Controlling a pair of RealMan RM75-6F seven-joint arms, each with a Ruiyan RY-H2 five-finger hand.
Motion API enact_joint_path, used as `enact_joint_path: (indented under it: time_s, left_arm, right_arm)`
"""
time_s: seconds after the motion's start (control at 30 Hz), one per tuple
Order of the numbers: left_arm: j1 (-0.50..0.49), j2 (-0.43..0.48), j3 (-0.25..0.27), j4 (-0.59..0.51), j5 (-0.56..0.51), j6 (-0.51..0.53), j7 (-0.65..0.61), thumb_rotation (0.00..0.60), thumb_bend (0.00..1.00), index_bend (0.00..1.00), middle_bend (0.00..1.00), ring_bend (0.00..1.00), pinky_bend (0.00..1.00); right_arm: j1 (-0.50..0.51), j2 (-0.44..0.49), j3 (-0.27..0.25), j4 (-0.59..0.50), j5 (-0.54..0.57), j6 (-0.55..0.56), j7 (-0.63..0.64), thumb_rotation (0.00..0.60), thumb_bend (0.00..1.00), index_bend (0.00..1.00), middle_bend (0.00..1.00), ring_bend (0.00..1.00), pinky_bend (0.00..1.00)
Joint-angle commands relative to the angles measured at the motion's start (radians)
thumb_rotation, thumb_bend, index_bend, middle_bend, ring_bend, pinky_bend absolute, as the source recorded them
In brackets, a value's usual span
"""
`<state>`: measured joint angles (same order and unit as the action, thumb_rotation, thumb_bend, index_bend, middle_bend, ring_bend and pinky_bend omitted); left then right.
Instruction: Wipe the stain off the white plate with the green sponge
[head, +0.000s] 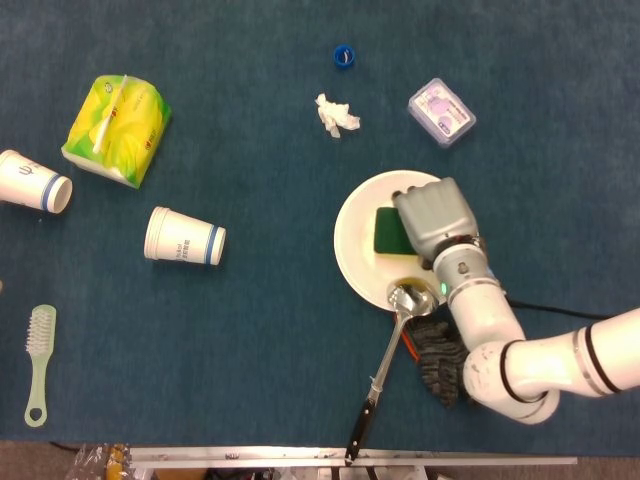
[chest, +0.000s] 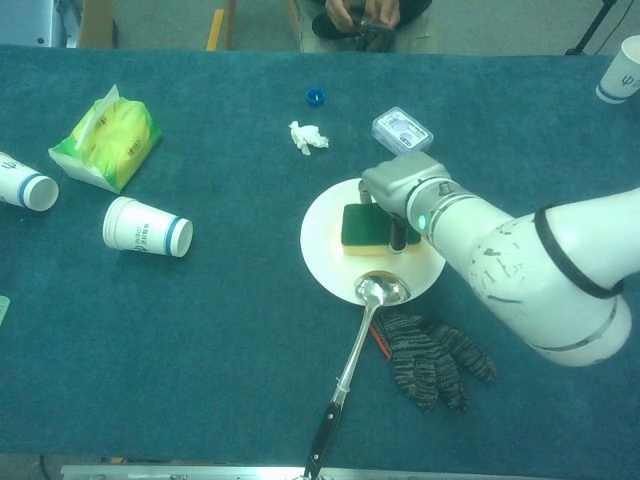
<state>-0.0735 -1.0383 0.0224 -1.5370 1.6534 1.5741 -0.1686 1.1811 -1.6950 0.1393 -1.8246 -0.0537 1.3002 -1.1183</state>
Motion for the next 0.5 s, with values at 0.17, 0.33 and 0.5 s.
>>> enact_joint_path:
  time_s: [0.17,0.33,0.5]
  left_arm:
    - [0.003,0.001,0.001,0.004,0.0,0.005,-0.007,0.6,0.18,0.15,0.11,0.05,0.16]
    - [0.006,0.0,0.003,0.006,0.004,0.008,-0.006,0.6,0.18,0.15,0.11,0.05,0.16]
    - [0.005,-0.003,0.005,0.001,0.011,0.008,0.001,0.6,0.18,0.15,0.11,0.05,0.16]
  right_arm:
    - [-0.001,-0.031,0.008,0.021,-0.014,0.008,-0.018,0.6,0.19,0.31,0.35,0.37,0.65]
    - [-0.012,-0.014,0.008,0.011,-0.004,0.021,-0.033,0.6,0.19,0.31,0.35,0.37,0.64]
    - [-0.032,0.032,0.001,-0.022,0.003,0.042,-0.044,0.6,0.19,0.31,0.35,0.37,0.64]
